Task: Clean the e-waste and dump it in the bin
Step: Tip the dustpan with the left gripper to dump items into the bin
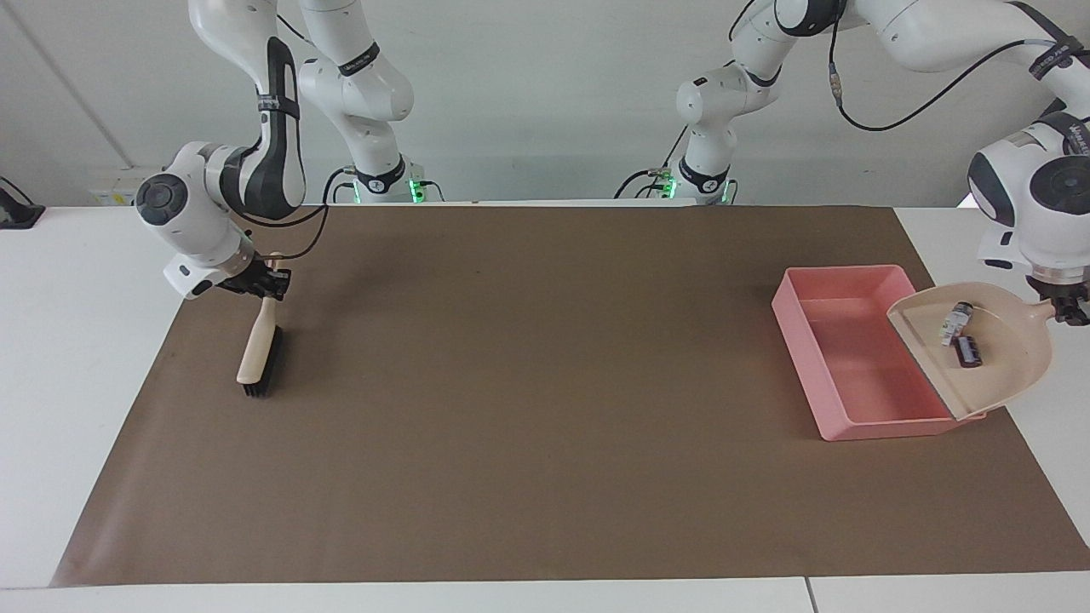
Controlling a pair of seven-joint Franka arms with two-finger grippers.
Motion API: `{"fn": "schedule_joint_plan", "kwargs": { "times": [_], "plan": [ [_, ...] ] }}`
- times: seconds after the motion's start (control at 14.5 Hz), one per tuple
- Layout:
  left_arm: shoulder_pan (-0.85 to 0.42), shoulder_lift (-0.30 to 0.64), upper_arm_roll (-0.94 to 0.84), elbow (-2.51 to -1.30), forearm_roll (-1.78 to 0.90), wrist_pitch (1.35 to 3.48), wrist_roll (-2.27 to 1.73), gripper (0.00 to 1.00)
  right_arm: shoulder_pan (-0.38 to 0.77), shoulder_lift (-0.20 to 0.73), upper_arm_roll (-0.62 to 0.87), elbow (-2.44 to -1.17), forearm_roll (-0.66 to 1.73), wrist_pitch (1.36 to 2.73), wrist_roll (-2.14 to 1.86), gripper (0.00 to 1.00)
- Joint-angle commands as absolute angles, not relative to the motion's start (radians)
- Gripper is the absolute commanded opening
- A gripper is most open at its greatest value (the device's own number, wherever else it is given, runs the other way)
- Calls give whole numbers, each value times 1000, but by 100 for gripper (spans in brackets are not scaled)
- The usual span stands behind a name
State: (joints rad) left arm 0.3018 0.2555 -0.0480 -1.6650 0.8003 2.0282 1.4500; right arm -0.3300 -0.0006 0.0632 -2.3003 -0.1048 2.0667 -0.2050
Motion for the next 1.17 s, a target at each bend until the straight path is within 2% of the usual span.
{"fn": "schedule_joint_plan", "kwargs": {
  "times": [0.0, 0.14, 0.34, 0.62, 0.76, 0.89, 1.1],
  "plan": [
    [235, 126, -40, -1801, 931, 2003, 1333, 0, -341, 2, 77, -2301, -103, 2074, -218, 97],
    [187, 91, -41, -1835, 1023, 1967, 1295, 0, -337, 3, 80, -2258, -104, 2079, -227, 100],
    [147, 80, -41, -1838, 1072, 1918, 1285, 0, -330, 9, 86, -2117, -106, 2091, -232, 100],
    [86, 80, -41, -1838, 1173, 1841, 1182, 0, -223, -57, 87, -2007, -103, 2060, -76, 100],
    [31, 80, -41, -1836, 1219, 1742, 1158, 0, -187, -66, 90, -1909, -101, 1929, 68, 100],
    [20, 80, -41, -1838, 1239, 1733, 1160, 0, -157, -57, 92, -1782, -95, 1769, 164, 100],
    [-3, 80, -41, -1838, 1273, 1726, 1160, 0, -155, 6, 91, -1527, -31, 1501, 178, 100]
  ]
}}
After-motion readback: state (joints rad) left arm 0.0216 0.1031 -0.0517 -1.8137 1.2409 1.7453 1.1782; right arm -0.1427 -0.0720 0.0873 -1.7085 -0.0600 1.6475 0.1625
